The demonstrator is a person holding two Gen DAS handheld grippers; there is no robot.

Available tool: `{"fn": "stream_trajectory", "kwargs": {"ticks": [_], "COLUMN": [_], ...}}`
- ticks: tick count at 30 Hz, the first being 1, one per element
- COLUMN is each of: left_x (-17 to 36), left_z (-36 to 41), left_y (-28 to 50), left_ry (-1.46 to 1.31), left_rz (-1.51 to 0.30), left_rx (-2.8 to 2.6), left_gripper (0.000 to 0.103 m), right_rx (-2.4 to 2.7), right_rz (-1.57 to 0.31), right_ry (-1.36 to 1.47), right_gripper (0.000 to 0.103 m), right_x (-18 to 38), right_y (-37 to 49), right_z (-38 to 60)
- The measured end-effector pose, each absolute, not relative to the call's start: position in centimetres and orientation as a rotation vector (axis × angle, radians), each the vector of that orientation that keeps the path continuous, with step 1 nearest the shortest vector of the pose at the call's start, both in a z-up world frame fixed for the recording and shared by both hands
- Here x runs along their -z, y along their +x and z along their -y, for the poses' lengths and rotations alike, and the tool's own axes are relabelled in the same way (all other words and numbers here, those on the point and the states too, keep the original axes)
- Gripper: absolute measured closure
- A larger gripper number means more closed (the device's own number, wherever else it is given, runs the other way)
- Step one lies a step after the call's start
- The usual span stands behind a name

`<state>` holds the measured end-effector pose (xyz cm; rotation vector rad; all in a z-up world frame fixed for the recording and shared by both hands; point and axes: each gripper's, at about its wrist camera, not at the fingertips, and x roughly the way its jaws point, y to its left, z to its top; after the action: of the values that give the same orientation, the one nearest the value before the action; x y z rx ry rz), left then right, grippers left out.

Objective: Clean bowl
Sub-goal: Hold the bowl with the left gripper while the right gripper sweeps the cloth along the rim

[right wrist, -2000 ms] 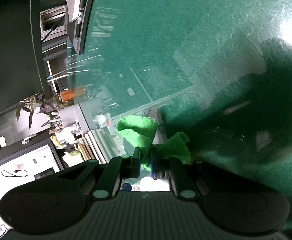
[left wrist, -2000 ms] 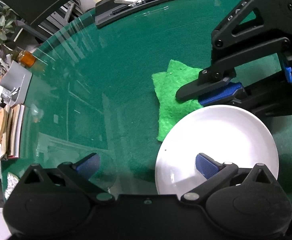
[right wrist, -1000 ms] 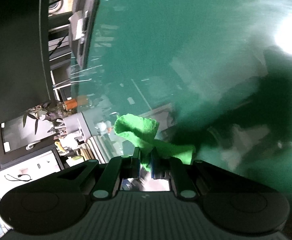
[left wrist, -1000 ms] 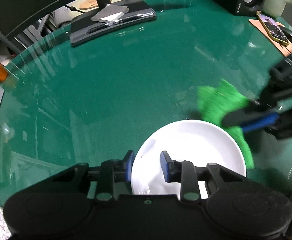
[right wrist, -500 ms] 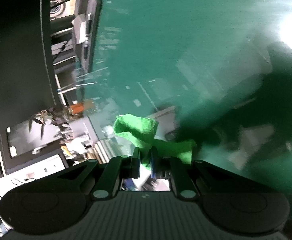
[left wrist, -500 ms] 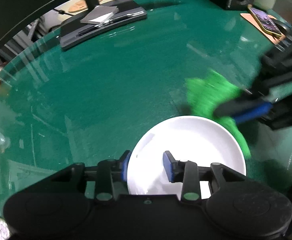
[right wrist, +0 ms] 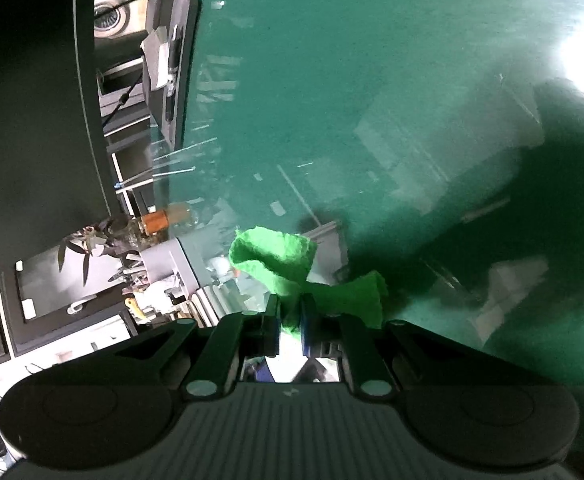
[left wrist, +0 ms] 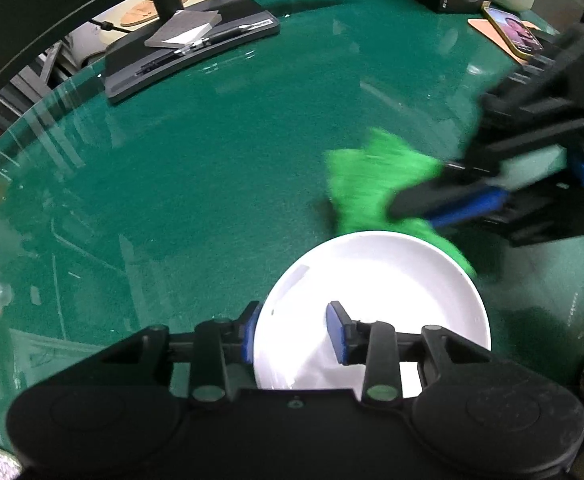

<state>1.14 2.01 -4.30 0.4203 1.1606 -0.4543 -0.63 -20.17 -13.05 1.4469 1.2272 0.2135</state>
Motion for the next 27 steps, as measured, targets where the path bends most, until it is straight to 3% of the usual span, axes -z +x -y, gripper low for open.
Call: {"fn": "stream_trajectory", "kwargs": {"ticks": [5, 12, 21, 27], "left_x": [4.3, 4.4, 4.4, 4.4], "left_z": [-1.9, -1.9, -1.6, -1.5], "left_y": [1.4, 1.4, 1.9, 1.8], "left_ry": [0.438, 0.436, 0.459, 0.462], "left_rz": [-1.16, -1.157, -1.157, -1.159], "left_rx": [0.477, 0.478, 0.517, 0.509], "left_gripper": [0.068, 0.067, 0.066, 0.066], "right_rx": [-0.203, -0.216, -0.194, -0.182], "right_rz": [-1.255, -1.241, -1.254, -1.24], "right_ry": [1.465, 1.423, 1.472, 1.443], "right_gripper": [0.092, 0.092, 0.092, 0.092], "right_x": [12.7, 13.9, 13.8, 14.6], "right_y": [-2.6, 1.6, -2.6, 0.4], "right_z": [21.1, 18.5, 21.1, 19.1]}}
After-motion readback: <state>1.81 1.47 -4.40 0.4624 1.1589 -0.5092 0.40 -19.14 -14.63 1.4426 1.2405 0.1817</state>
